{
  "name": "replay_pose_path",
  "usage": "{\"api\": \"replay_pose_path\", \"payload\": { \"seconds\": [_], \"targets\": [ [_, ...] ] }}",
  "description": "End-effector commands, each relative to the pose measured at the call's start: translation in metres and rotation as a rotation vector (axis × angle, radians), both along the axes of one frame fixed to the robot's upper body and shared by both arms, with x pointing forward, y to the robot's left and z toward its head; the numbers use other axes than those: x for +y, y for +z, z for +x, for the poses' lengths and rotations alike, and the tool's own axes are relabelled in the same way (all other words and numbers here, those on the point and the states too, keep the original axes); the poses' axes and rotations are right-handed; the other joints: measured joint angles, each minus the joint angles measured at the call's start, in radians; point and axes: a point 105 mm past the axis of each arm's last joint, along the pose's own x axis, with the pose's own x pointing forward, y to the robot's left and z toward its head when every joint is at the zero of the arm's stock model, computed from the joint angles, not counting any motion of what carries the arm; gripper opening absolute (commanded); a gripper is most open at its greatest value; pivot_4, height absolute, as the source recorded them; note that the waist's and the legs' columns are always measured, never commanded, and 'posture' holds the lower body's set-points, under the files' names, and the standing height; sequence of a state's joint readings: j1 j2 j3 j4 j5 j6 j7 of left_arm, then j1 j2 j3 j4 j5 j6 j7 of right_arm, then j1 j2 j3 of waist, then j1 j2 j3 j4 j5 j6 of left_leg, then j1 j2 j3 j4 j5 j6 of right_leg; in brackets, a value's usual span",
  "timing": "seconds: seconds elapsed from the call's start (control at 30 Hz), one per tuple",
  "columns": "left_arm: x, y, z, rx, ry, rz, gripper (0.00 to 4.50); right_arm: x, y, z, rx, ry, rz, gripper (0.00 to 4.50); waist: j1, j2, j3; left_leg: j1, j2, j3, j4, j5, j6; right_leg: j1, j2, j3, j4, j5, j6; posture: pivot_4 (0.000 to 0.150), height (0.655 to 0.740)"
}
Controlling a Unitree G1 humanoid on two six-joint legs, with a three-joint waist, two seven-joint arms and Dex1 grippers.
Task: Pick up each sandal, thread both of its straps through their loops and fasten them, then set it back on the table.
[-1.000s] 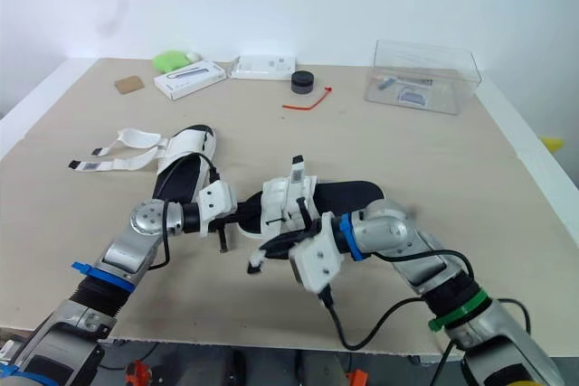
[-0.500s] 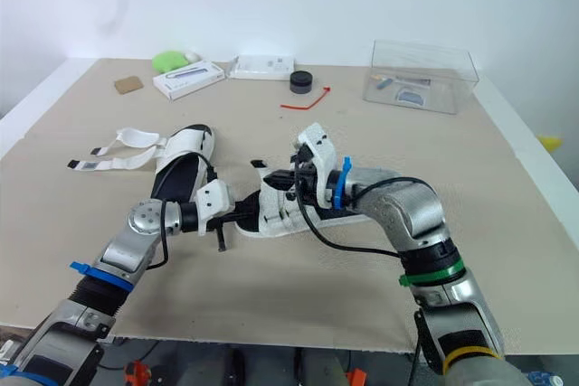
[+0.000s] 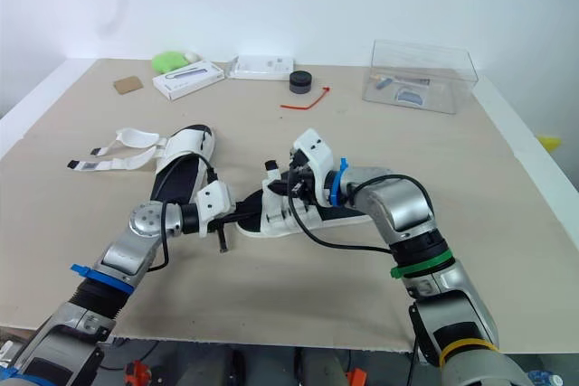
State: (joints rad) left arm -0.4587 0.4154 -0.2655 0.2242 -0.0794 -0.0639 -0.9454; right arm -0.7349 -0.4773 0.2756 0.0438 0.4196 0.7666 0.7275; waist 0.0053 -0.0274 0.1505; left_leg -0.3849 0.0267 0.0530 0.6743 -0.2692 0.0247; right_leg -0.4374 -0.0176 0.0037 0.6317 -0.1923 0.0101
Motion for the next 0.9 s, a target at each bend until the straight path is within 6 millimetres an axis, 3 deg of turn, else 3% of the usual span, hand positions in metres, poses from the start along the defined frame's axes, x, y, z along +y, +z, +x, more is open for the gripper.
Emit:
{"api": "replay_pose_path", "payload": {
  "seconds": [0.03,0.1,0.27,0.37,0.6,0.7,0.9],
  "targets": [
    [0.007,-0.035,-0.011,0.112,0.003,0.091,0.00,-0.005,0.032,0.011,-0.193,-0.025,-0.007,3.23,0.000,0.000,0.000,0.000,0.000,0.000,0.000,0.000,0.000,0.000,0.000,0.000,0.000,0.000,0.000,0.150,0.7400],
    [0.007,-0.035,-0.011,0.114,0.005,0.090,0.00,0.004,0.052,0.010,-0.289,0.003,0.049,4.35,0.000,0.000,0.000,0.000,0.000,0.000,0.000,0.000,0.000,0.000,0.000,0.000,0.000,0.000,0.000,0.150,0.7400],
    [0.006,-0.034,-0.011,0.113,0.006,0.088,0.00,0.019,0.068,0.001,-0.345,0.068,0.154,4.35,0.000,0.000,0.000,0.000,0.000,-0.001,-0.001,0.000,0.000,-0.001,0.000,0.000,0.000,-0.001,-0.001,0.150,0.7400],
    [0.006,-0.034,-0.010,0.112,0.007,0.087,0.00,0.026,0.063,-0.004,-0.329,0.106,0.168,3.48,0.000,0.000,0.000,0.000,0.000,0.000,-0.001,0.000,0.000,-0.001,0.000,0.000,0.000,0.001,-0.004,0.150,0.7400],
    [0.006,-0.033,-0.009,0.112,0.011,0.083,0.00,0.025,0.020,-0.005,-0.136,0.135,0.103,0.19,0.000,0.000,0.000,0.000,0.000,-0.001,-0.001,0.000,0.000,-0.001,0.000,0.000,0.000,0.001,-0.004,0.150,0.7400],
    [0.006,-0.034,-0.009,0.111,0.009,0.088,0.00,0.020,0.003,0.005,-0.078,0.102,0.039,0.05,0.000,0.000,0.000,0.000,0.000,0.000,-0.001,0.000,0.000,-0.001,0.000,0.000,0.000,0.001,-0.004,0.150,0.7400],
    [0.006,-0.032,-0.008,0.099,0.010,0.096,0.00,0.016,-0.007,0.020,-0.131,0.056,-0.090,0.05,0.000,0.000,0.000,0.001,0.000,0.000,-0.001,0.000,0.000,0.000,0.000,0.000,0.000,0.001,-0.004,0.150,0.7400]
  ]
}}
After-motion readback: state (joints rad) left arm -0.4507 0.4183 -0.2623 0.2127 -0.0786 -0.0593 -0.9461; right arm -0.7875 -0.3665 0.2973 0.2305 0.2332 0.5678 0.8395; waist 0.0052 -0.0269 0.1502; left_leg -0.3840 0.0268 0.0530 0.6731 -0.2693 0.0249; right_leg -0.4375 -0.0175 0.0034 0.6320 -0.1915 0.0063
